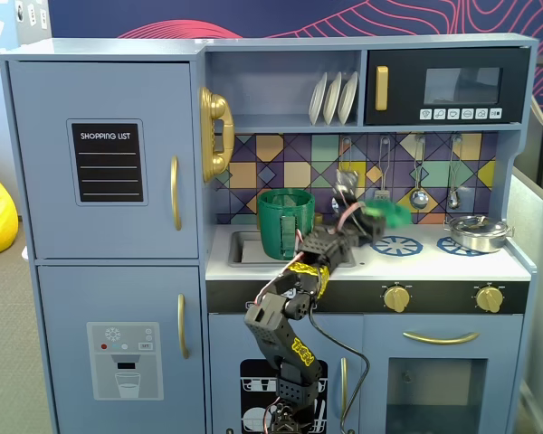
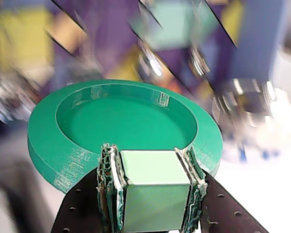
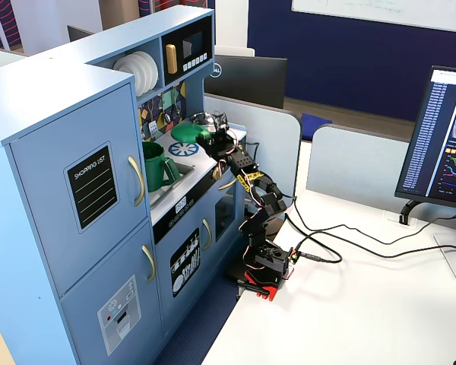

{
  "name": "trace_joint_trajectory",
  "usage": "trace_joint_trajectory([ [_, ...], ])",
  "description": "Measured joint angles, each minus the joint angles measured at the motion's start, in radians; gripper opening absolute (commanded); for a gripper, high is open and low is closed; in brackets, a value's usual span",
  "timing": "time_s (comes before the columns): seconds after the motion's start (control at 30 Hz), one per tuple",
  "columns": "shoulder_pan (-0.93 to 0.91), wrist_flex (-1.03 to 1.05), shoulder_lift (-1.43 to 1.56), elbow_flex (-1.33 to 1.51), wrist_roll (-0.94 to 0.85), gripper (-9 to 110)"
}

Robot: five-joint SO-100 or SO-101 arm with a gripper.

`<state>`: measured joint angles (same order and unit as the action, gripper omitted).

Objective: Take off the lid from the green recipient and place it on the counter

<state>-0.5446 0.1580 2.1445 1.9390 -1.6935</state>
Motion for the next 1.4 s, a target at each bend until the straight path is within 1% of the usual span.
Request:
trace_joint_trajectory([
  [0.17, -0.006, -0.178, -0.083, 0.143, 0.000, 0],
  [0.33, -0.011, -0.295, -0.166, 0.176, -0.020, 0],
  [0.5, -0.018, -0.342, -0.207, 0.176, -0.031, 0],
  [0.8, -0.025, -0.365, -0.213, 0.195, -0.049, 0],
  [0.83, -0.025, -0.367, -0.213, 0.195, -0.049, 2],
  [0.9, -0.025, -0.370, -0.213, 0.198, -0.048, 15],
  [0.97, -0.028, -0.370, -0.213, 0.198, -0.026, 24],
  [1.03, -0.034, -0.348, -0.212, 0.198, -0.005, 31],
  [1.13, -0.035, -0.287, -0.189, 0.187, 0.006, 34],
  [1.23, -0.035, -0.192, -0.137, 0.155, 0.018, 34],
  [1.4, -0.026, 0.092, 0.063, 0.080, 0.025, 33],
])
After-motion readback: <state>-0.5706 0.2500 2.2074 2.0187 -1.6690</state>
